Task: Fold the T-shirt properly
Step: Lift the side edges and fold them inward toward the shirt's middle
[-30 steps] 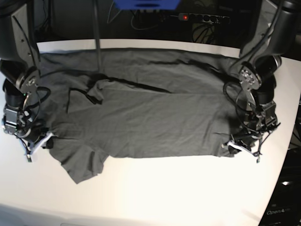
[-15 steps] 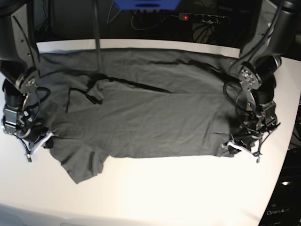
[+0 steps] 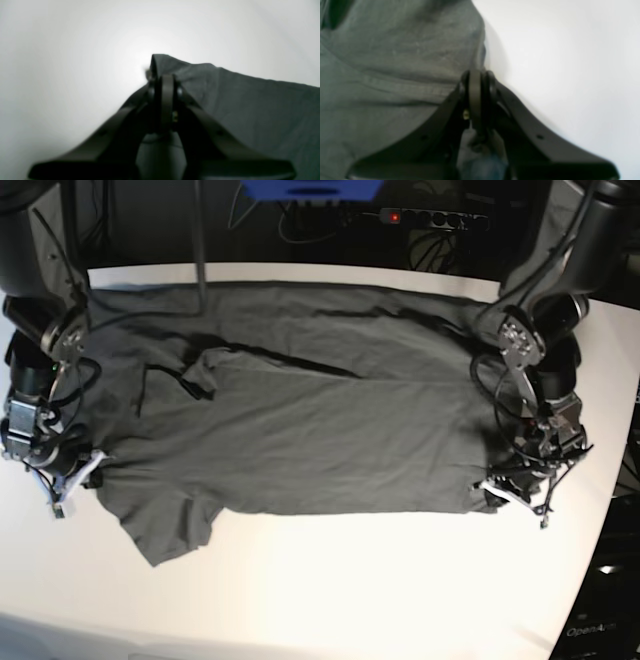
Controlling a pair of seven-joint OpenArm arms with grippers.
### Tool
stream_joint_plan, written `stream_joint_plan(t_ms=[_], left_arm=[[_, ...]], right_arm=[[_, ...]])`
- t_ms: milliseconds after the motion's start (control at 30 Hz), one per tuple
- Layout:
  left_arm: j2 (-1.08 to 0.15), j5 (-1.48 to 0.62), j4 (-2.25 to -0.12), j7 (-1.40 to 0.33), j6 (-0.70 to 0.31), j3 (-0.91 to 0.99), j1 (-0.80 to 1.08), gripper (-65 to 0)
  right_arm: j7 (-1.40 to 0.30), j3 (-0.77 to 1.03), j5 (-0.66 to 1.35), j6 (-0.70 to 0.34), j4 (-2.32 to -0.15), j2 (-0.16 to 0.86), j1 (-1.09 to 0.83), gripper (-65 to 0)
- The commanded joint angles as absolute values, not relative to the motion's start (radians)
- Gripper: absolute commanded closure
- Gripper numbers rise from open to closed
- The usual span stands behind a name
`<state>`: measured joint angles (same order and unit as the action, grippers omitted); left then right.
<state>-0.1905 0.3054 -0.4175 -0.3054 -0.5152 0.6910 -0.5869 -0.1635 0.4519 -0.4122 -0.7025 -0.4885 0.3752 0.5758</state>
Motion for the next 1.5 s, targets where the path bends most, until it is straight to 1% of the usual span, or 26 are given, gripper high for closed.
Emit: stream_joint_plan(t_ms=[0,233,800,833,900,1000,1100,1167,1300,1467], left_arm=[[-0.16,0.438,-0.389,-0.541,-0.481,0.685,-0.536,-2.6],[-0.13,0.438,-0.39,-0.541,-0.483,0.685,-0.536,-2.6],[-0.105,0.438,-0.39,-0.541,-0.484,0.685,-0.529,-2.6],[-0.105,0.438,-0.39,-0.541,-0.493,0.685,-0.526,-2.6],[-0.105,0.438,-0.39,-0.544,-0.55,0.685,-0.524,-2.6],[-0.107,0.438,-0.412,-0.588,-0.605,0.713,-0.524,-2.6],[-0.101,0.44,-0.524,-0.641,-0.654,0.754,-0.489,-2.6],[-0.064,0.446,-0.654,-0.687,-0.697,0.754,-0.453,-2.6],[0.012,0.45,-0.961,-0.762,-0.698,0.723,-0.366,-2.6],[0.051,0.441,-1.182,-0.834,-0.698,0.625,-0.291,-2.6]], right_arm=[[-0.159,0.446,-0.414,-0.698,-0.538,0.38,0.588,-0.3],[-0.182,0.446,-0.415,-0.698,-0.731,0.331,0.487,-0.3],[-0.176,0.444,-0.415,-0.698,-0.746,0.325,0.478,-0.3],[-0.176,0.444,-0.415,-0.698,-0.746,0.325,0.478,-0.3],[-0.174,0.444,-0.415,-0.698,-0.746,0.325,0.479,-0.3],[-0.174,0.444,-0.415,-0.698,-0.746,0.325,0.479,-0.3],[-0.174,0.443,-0.415,-0.698,-0.759,0.325,0.478,-0.3],[-0.176,0.443,-0.415,-0.698,-0.829,0.325,0.44,-0.3],[-0.182,0.443,-0.415,-0.698,-1.029,0.285,0.34,-0.3],[-0.183,0.427,-0.417,-0.698,-1.162,0.255,0.262,-0.3]])
